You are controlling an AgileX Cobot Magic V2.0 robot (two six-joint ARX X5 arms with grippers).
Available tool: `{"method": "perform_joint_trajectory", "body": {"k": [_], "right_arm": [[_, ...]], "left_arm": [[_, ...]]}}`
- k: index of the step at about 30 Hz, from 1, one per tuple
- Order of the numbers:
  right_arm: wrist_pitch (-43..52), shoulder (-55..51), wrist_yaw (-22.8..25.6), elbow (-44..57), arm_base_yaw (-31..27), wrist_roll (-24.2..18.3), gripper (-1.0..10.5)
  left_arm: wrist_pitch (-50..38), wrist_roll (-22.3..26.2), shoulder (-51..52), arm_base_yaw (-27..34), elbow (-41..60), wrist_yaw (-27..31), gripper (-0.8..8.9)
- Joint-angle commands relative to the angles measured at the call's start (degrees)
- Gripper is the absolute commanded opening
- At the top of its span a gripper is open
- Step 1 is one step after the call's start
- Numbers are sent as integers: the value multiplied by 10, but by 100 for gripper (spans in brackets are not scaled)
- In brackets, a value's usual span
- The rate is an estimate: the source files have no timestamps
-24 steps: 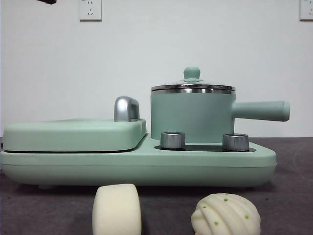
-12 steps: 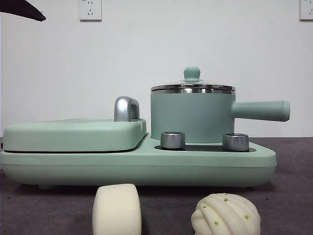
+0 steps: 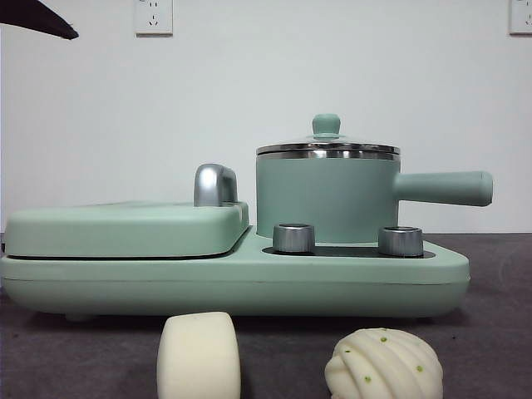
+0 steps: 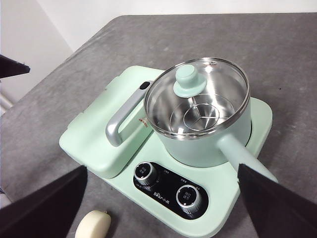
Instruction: Put the buns in a small steamer
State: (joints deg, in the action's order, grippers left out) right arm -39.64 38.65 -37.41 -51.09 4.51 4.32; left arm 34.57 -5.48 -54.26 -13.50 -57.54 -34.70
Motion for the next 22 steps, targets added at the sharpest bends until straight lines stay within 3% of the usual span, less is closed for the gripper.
{"method": "perform_joint_trajectory", "body": {"k": [1, 14, 22], "right_arm": [[6, 2, -2, -8, 2, -3, 484], [5, 2, -7, -8, 2, -3, 484], [5, 2, -7, -8, 2, -3, 484]], "left_arm": [[0, -2, -31, -9, -42, -5, 467], [153, 30, -310, -85, -365, 13, 463], [295, 79, -498, -154, -592, 118, 459]]}}
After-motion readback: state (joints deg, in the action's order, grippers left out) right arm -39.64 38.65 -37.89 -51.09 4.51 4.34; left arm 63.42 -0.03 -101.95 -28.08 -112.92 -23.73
